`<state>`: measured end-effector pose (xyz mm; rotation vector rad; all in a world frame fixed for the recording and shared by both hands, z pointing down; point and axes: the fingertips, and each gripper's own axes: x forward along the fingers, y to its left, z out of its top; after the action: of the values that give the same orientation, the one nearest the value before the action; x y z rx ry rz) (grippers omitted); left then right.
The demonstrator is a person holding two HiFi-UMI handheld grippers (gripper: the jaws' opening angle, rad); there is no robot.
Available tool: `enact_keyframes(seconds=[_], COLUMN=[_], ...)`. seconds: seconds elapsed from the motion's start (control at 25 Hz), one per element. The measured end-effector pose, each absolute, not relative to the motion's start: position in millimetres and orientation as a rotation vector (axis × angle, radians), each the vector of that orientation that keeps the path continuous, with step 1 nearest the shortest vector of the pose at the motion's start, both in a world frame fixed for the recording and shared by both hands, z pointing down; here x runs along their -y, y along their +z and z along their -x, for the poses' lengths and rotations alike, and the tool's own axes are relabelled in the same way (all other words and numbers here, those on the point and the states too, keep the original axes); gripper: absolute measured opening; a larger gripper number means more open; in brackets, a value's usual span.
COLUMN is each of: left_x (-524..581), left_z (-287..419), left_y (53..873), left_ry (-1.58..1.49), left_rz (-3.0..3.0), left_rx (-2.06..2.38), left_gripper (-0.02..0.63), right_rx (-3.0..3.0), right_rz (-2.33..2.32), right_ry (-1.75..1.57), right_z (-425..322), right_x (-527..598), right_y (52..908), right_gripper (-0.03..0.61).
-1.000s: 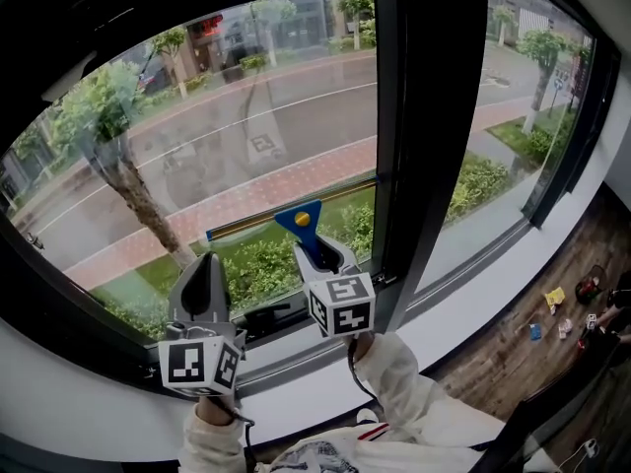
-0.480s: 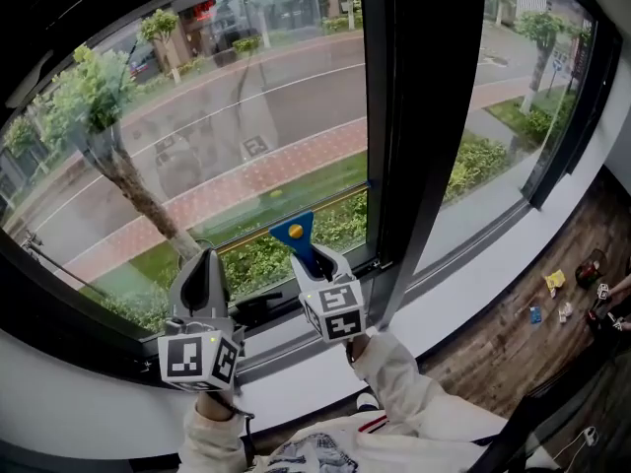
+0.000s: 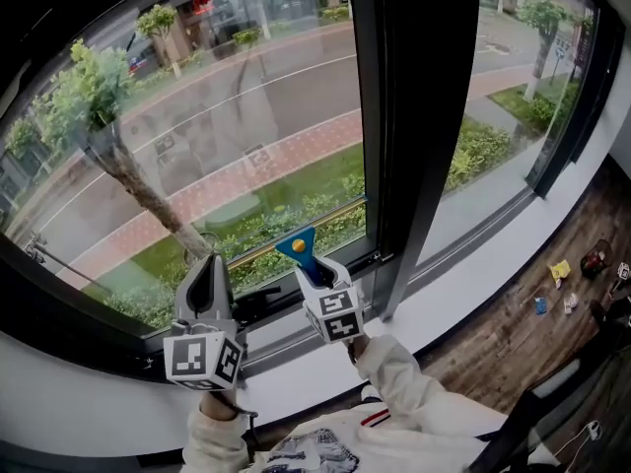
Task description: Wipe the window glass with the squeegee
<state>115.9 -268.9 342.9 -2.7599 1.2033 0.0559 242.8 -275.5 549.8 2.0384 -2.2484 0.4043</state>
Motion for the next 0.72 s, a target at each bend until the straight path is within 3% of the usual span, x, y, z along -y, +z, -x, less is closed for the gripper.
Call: enact_keyframes(seconds=[0.72], left_x=[270], left_z=[-112], left_y=[368], left_ry=[0.001], left_rz=[2.795], left_rx=[-1.238], left_gripper=[0.000], right_rx=[2.201], right_rz=[-1.953], right_ry=[0.575], right_z=[-241], right_x=[271], right_y=[614], right_gripper=[0.141])
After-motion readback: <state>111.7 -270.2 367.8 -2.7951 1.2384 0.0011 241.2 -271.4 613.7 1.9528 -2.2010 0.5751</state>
